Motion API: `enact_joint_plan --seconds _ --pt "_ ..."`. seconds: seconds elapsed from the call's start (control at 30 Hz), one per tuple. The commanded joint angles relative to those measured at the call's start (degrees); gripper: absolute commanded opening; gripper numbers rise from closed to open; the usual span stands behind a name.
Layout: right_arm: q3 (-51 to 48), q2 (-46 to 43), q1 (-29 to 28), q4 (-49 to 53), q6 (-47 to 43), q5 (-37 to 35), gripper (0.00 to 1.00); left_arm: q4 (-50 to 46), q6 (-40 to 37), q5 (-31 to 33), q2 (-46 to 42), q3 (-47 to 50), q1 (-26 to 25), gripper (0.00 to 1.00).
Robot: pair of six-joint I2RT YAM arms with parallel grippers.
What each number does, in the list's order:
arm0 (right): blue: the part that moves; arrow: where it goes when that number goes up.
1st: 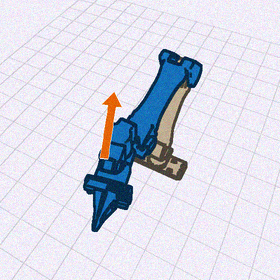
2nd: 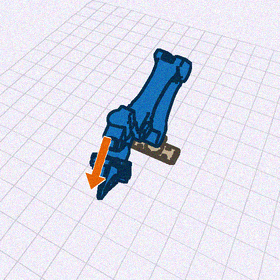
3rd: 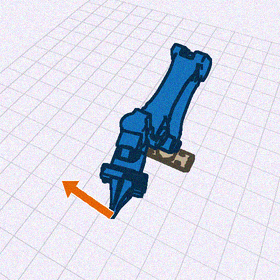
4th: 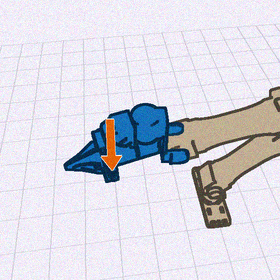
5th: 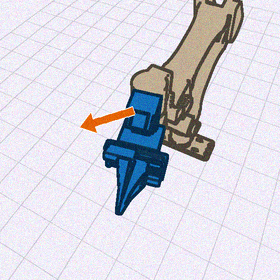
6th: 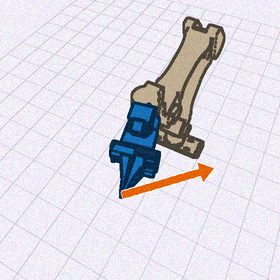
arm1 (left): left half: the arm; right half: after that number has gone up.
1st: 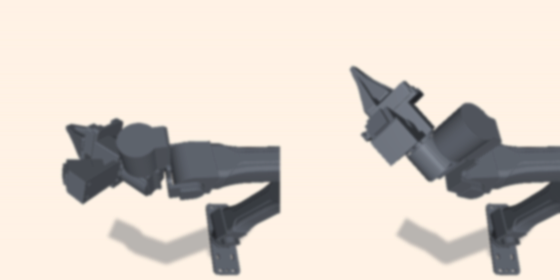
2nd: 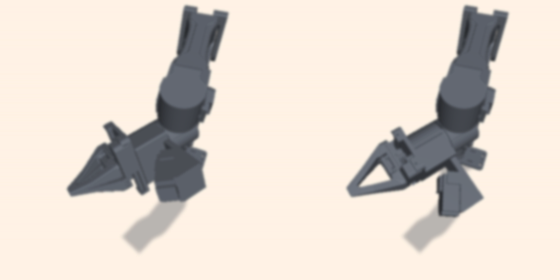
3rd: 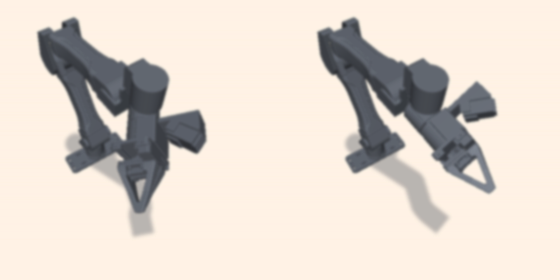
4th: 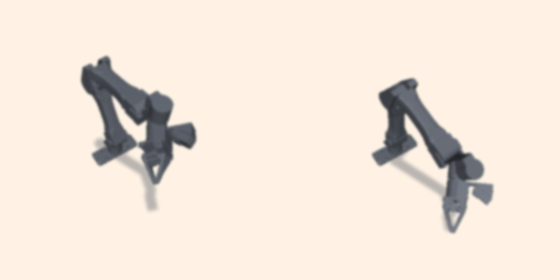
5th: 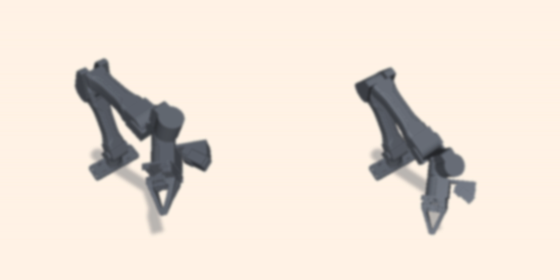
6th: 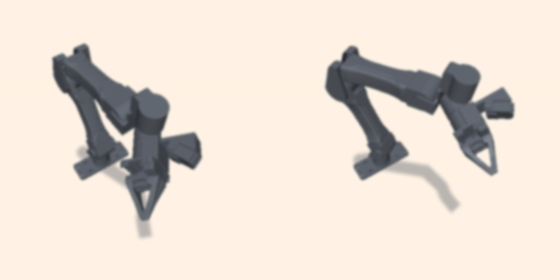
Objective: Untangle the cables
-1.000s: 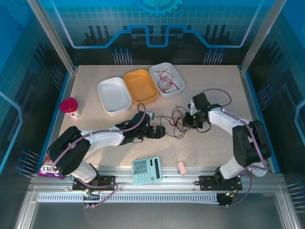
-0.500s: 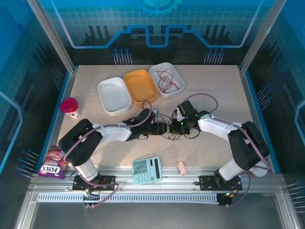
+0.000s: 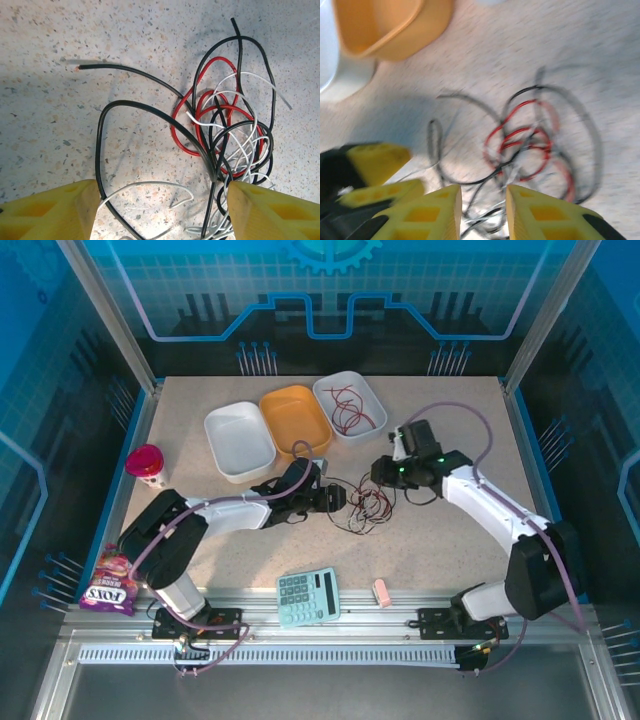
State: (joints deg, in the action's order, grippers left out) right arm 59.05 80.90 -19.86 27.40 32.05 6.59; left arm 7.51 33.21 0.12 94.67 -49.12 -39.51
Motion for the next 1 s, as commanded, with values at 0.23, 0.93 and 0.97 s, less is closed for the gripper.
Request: enact_joint_plan --seconds 0.23,0.93,0.97 --pt "5.29 17.03 13.79 -0.35 -8.5 6.04 0.25 -4.96 -2.47 3.85 -5.74 1.79 -4.05 0.7" --pt "7.09 27.54 7.39 -5.9 -7.75 16.93 0.22 -0.74 -3.02 0.29 5.15 -3.08 -5.93 0.65" --pt "7.2 27.72 7.08 -6.18 -7.62 17.41 0.21 -0.8 -3.15 0.44 6.3 -3.58 -5.93 0.61"
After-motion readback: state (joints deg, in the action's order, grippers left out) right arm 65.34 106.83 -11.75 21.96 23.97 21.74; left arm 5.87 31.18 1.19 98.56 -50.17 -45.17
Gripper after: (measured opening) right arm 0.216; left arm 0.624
